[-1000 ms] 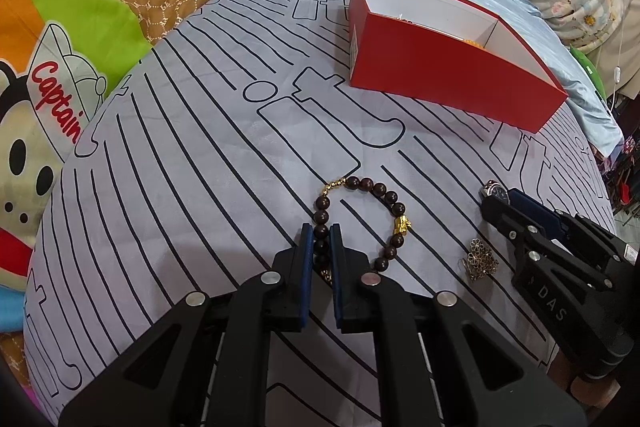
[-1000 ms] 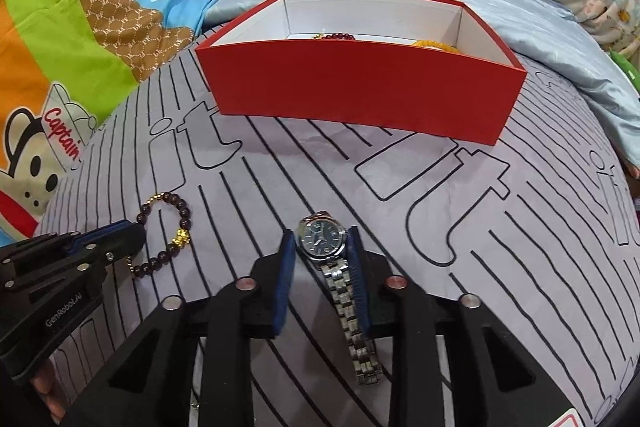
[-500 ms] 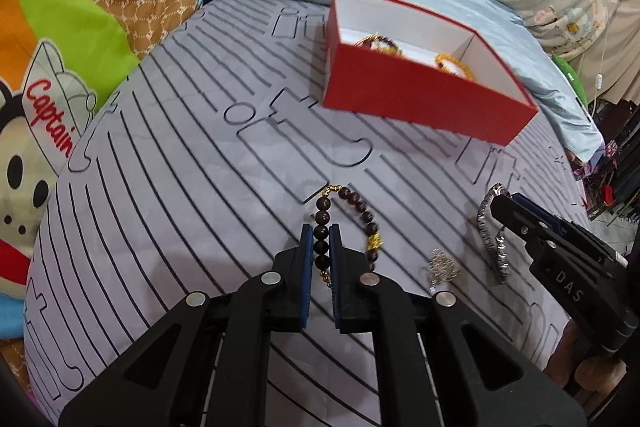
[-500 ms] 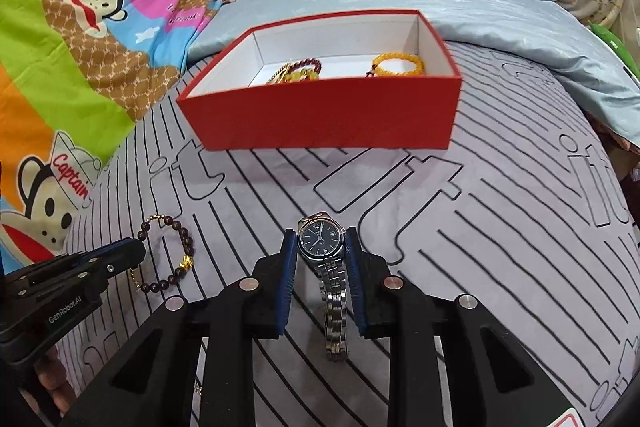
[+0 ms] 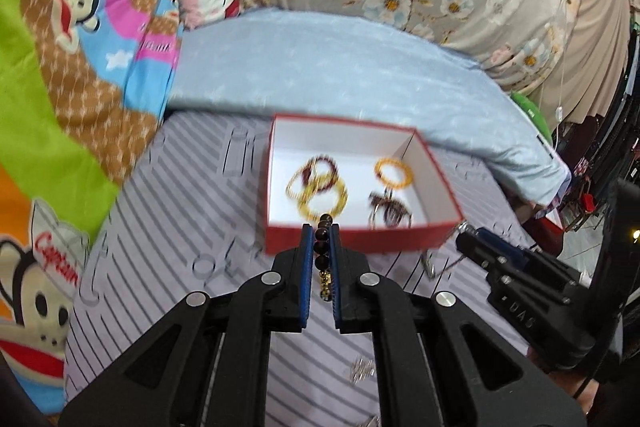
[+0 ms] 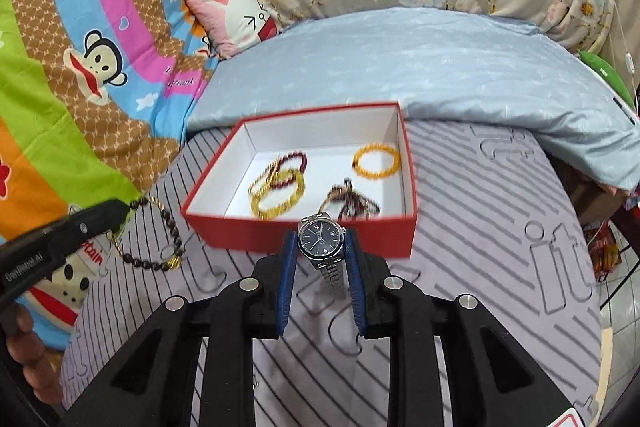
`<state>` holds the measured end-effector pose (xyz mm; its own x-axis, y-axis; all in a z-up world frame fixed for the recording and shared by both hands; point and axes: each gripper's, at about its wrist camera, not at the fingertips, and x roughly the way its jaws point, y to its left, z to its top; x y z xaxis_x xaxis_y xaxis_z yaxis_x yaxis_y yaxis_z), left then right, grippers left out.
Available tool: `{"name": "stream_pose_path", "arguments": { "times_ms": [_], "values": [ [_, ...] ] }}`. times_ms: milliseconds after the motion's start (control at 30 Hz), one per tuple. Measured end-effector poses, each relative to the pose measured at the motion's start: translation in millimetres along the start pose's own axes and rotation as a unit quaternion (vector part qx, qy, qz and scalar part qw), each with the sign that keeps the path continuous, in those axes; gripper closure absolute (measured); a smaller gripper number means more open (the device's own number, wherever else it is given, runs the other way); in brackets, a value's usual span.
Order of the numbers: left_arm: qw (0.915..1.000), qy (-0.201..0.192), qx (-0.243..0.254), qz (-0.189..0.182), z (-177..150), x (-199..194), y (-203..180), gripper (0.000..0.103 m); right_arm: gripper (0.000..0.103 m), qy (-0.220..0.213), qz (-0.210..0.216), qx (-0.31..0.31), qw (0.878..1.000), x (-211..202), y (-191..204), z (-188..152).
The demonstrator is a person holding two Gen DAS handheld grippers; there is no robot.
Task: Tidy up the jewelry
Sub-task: 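Carry the watch and bead bracelet into the red box and open both tools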
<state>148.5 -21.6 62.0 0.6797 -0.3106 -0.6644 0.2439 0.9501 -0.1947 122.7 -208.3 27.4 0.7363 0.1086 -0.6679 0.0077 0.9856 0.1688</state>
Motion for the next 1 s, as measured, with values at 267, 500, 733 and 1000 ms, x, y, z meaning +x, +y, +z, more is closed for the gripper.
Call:
{"name": "stream_pose_path", "arguments": {
  "times_ms": [267,500,733,1000],
  "values": [
    [0.9996,-0.017,0.016,0.015,41.0,29.8,-10.7,0.095,0.08,-0.01,-0.004,-0.012,1.0,23.6,-0.5,37.4],
    [0.9997,0.005,0.013,0.018,50.9,75.7,-7.2,0.095,0.08,0.001,-0.004,-0.009,1.0,55.5,-4.1,49.5],
    [0.9994,0.025,0.013,0.022,51.0,109.4,-5.7,0.095,0.08,0.009,-0.006,-0.012,1.0,77.7,-4.6,56.2],
    [0.9986,0.038,0.017,0.033,45.4,127.6,-1.4,0.083,0.079,0.011,-0.011,-0.021,1.0,91.7,-0.8,56.3]
  ]
}}
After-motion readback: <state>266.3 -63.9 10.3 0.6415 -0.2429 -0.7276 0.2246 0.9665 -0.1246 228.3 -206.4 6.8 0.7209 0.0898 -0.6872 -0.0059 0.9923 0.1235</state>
